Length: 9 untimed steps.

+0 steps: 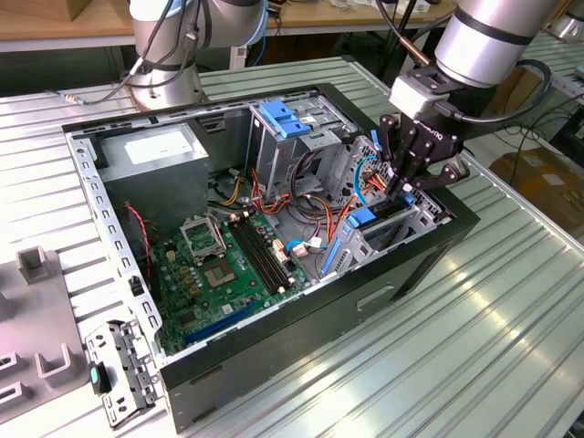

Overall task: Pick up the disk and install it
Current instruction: 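Insert the first disk wire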

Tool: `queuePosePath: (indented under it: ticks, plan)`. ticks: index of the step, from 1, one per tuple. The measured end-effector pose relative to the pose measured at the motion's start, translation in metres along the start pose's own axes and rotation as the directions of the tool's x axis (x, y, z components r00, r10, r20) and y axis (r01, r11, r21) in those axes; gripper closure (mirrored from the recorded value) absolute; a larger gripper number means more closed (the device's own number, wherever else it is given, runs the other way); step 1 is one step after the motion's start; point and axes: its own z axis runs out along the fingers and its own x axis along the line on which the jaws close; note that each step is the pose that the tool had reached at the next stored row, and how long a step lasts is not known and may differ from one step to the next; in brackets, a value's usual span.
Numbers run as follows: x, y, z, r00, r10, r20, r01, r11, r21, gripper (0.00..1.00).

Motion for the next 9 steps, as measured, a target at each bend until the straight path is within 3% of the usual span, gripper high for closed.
queuePosePath:
  ticks: [9]
  plan:
    - [-0.0001, -0.0001, 0.0054, 1.0, 0.0, -0.0006, 0.0, 1.0, -0.0002, 0.84]
